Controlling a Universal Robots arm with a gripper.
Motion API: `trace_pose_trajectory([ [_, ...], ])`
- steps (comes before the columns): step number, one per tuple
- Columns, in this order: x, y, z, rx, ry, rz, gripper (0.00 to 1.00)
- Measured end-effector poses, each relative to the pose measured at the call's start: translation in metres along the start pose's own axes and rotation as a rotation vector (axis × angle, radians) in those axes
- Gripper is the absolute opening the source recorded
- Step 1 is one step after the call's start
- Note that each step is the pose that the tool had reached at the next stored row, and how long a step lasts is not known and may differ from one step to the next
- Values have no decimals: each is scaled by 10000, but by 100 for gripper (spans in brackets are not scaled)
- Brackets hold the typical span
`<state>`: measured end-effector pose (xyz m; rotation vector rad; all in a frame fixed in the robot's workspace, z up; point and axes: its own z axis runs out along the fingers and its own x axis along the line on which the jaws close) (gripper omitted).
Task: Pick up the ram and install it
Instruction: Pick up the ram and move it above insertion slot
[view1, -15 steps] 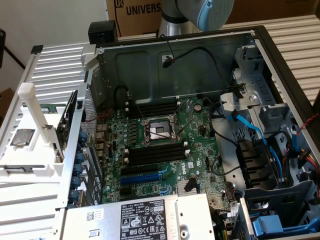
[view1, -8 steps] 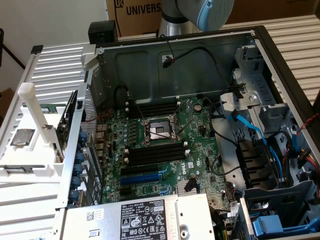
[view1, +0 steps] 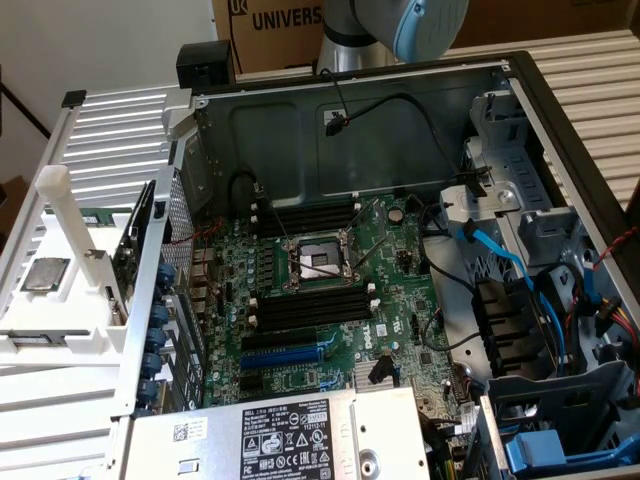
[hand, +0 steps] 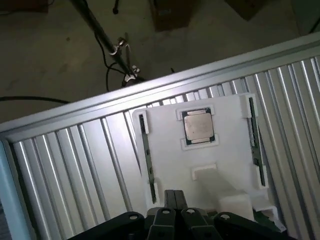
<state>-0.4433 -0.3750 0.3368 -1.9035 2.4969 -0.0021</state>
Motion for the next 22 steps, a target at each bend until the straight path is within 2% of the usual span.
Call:
trace_pose_trajectory([
  [4,1,5,78,5,-2,-587,10],
  [6,4,16,108,13,-4,-716,10],
  [8,17,61,158,53,-15,-827,10],
  [10,36,108,177,60,-16,-893,10],
  [13,66,186,323,79,-22,-1253,10],
  [22,76,203,504,92,-28,-1573,10],
])
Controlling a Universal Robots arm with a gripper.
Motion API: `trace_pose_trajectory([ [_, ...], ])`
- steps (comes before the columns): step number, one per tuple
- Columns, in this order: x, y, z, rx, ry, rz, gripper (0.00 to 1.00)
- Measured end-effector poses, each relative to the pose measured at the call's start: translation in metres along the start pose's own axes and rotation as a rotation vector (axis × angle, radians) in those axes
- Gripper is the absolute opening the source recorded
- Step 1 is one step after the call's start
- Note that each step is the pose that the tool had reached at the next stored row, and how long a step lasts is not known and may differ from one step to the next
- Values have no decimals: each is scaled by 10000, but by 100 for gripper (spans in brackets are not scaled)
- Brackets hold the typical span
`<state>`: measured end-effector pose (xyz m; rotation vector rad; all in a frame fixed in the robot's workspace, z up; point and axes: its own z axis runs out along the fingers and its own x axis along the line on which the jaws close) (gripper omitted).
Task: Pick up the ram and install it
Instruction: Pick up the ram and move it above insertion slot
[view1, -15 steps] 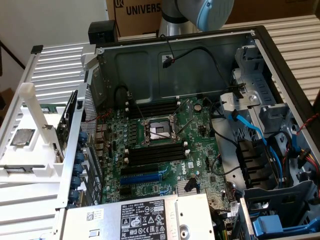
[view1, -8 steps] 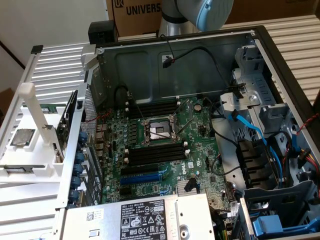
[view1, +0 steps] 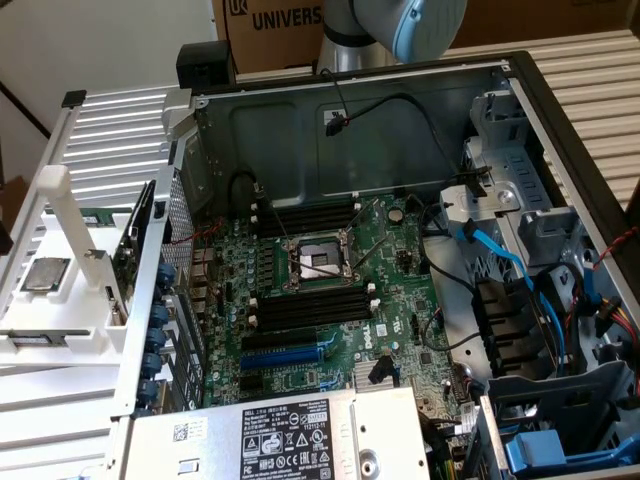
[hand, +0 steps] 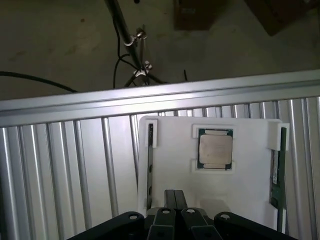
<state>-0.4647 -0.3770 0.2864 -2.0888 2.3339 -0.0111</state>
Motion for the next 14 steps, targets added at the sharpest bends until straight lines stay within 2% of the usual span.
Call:
trace_pose_trajectory([
  [3,24,-1,54,-4,1,-46,10],
  [8,135,-12,146,-2,-8,-68,10],
  [9,179,-17,202,-1,-19,-72,10],
  [12,196,-17,305,-27,-16,-71,10],
  [13,206,-17,379,-58,-13,-72,24],
  [14,211,-17,396,-65,-12,-72,31],
])
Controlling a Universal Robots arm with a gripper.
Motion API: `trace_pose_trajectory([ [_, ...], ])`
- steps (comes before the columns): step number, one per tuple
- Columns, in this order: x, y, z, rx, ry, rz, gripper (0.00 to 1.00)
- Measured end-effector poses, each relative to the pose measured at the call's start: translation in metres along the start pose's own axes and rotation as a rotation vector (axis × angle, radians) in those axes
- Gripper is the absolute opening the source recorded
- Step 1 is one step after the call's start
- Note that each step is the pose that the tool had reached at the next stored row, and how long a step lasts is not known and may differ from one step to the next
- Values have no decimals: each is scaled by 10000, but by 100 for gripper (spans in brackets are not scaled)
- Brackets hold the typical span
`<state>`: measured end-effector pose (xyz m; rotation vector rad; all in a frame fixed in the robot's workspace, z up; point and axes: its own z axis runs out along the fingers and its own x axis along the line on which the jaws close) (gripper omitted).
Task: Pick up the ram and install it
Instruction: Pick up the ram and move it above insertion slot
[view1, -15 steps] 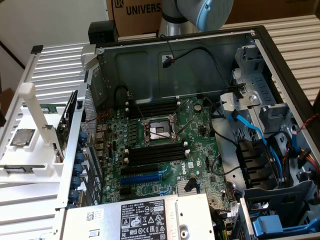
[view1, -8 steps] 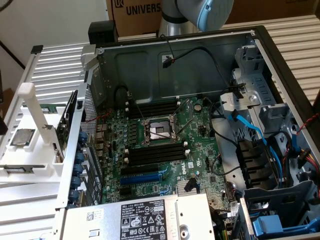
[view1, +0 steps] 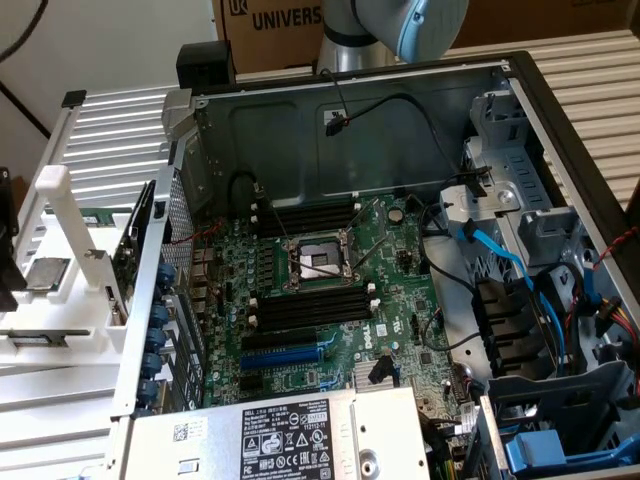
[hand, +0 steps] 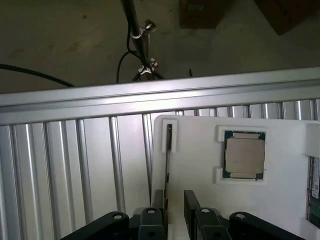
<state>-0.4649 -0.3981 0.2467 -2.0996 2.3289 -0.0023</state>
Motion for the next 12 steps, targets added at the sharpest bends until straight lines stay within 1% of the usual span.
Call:
trace_pose_trajectory([
  [1,25,-2,62,-43,4,1,31],
  [3,38,-11,94,-70,4,2,31],
  [4,51,-42,132,-123,8,2,31],
  [5,54,-62,140,-145,9,2,31],
  [9,80,-104,180,-222,5,2,31],
  [12,79,-163,212,-256,6,2,31],
])
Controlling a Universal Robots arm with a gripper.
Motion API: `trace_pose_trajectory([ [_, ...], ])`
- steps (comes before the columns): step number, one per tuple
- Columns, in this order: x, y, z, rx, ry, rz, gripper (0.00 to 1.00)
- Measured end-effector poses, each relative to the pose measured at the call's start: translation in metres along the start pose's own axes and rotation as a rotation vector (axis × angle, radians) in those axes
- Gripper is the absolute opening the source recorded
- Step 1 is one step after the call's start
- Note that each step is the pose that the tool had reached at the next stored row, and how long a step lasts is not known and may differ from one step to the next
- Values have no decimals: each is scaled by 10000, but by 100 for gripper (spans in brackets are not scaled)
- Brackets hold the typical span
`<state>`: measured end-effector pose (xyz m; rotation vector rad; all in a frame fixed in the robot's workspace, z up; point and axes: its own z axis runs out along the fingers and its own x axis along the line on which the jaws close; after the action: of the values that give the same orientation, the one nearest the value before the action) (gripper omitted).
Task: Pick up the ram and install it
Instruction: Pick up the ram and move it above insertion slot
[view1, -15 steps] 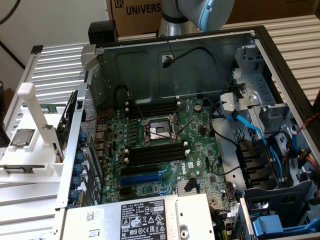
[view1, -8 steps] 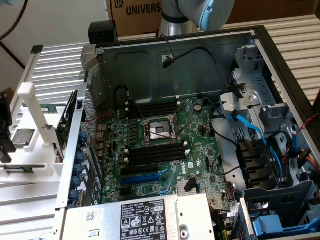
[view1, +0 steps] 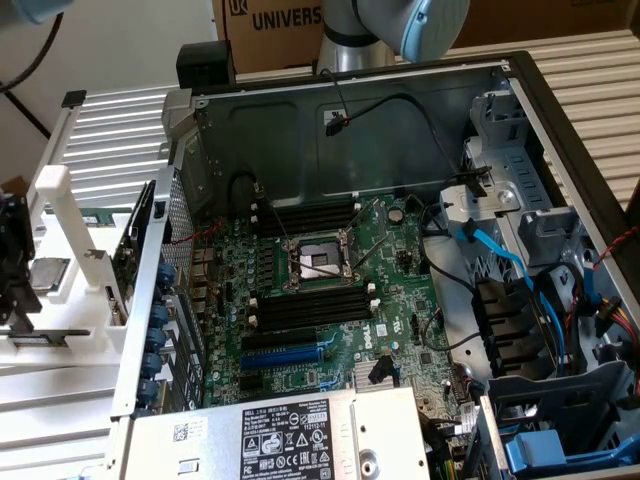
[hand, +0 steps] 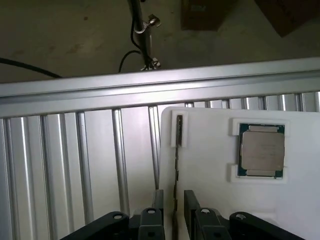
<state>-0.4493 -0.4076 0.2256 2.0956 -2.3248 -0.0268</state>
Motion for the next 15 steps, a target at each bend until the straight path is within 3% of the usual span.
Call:
trace_pose_trajectory([
  [4,3,-75,48,-100,7,1,31],
  [15,-4,-150,211,-198,0,0,31],
])
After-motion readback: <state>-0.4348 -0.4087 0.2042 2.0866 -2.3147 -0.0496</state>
